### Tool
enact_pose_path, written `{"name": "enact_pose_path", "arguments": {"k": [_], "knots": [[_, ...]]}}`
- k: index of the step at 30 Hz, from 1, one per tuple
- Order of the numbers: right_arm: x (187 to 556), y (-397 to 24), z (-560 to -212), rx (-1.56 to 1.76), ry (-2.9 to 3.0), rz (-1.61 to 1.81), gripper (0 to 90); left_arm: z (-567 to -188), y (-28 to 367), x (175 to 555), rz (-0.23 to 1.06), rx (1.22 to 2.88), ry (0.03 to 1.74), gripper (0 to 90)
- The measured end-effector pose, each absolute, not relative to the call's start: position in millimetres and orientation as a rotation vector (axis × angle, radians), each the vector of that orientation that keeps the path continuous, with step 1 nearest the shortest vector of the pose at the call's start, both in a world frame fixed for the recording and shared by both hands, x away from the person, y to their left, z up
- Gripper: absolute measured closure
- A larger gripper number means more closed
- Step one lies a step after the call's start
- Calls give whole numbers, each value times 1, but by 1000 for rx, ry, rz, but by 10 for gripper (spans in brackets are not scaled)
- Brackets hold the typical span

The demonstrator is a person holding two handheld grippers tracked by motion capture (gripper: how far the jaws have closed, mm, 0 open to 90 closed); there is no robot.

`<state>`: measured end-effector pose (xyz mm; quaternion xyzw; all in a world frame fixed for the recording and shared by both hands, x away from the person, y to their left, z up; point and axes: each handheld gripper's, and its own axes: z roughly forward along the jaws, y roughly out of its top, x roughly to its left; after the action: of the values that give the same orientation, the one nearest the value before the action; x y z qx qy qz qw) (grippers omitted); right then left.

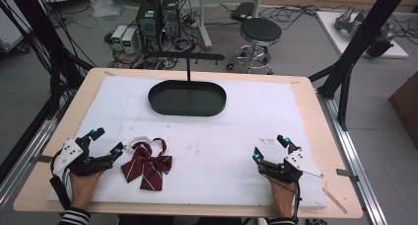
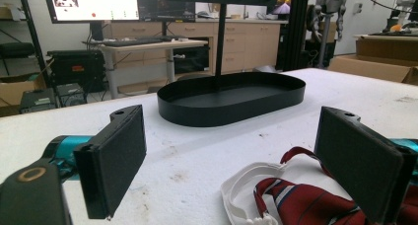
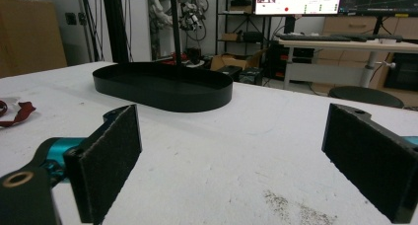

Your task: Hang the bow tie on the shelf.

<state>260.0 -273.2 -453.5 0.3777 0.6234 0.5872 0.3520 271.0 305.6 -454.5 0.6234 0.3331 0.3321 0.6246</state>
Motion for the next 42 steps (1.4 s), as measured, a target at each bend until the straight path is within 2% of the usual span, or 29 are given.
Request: {"name": "enact_pose_path", "arguments": {"k": [25, 27, 36, 42], "knots": [[260, -273, -453, 984, 1612, 1507, 70, -453, 303, 273, 778, 1455, 787, 140], [260, -272, -453, 986, 1612, 1504, 70, -449, 301, 275, 798, 1520, 782, 141], [261, -272, -453, 982, 1616, 1498, 70, -419, 301, 289, 725, 1641, 793, 141], [261, -272, -453, 980, 1606, 1500, 70, -407, 297, 299, 720, 1738, 824, 145]]}}
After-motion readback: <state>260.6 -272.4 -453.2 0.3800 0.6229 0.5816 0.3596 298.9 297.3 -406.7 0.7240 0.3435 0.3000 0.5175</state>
